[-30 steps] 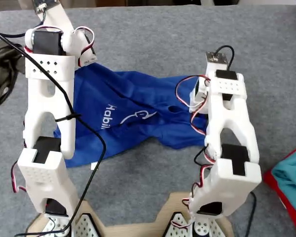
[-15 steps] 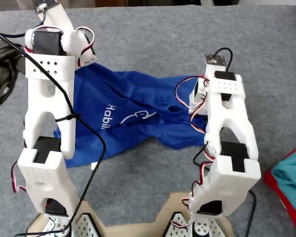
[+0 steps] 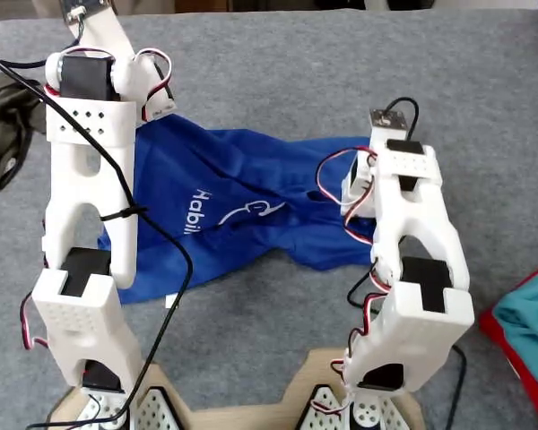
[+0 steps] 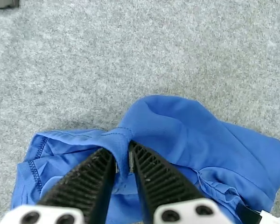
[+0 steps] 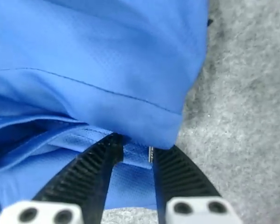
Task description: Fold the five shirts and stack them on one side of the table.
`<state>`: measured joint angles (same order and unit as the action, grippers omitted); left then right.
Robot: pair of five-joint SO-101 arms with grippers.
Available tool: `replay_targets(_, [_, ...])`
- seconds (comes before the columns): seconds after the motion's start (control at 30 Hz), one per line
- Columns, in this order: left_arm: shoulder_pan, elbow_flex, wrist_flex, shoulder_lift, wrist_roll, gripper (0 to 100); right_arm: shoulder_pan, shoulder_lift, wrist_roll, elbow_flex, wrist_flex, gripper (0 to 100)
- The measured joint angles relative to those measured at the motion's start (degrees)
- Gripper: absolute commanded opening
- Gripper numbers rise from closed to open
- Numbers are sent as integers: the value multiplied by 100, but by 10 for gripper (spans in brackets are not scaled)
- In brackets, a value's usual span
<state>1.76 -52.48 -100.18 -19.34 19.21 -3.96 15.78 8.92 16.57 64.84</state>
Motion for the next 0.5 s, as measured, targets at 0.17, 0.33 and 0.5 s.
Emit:
replay_targets(0.17, [0, 0, 0, 0, 0, 19, 0, 0, 0, 62, -185, 103])
replay_targets(0.33, [0, 0, 0, 0, 0, 19, -9, 9, 0, 70, -369, 10])
replay_targets(0.5, [0, 0, 0, 0, 0, 19, -9, 9, 158, 70, -404, 11])
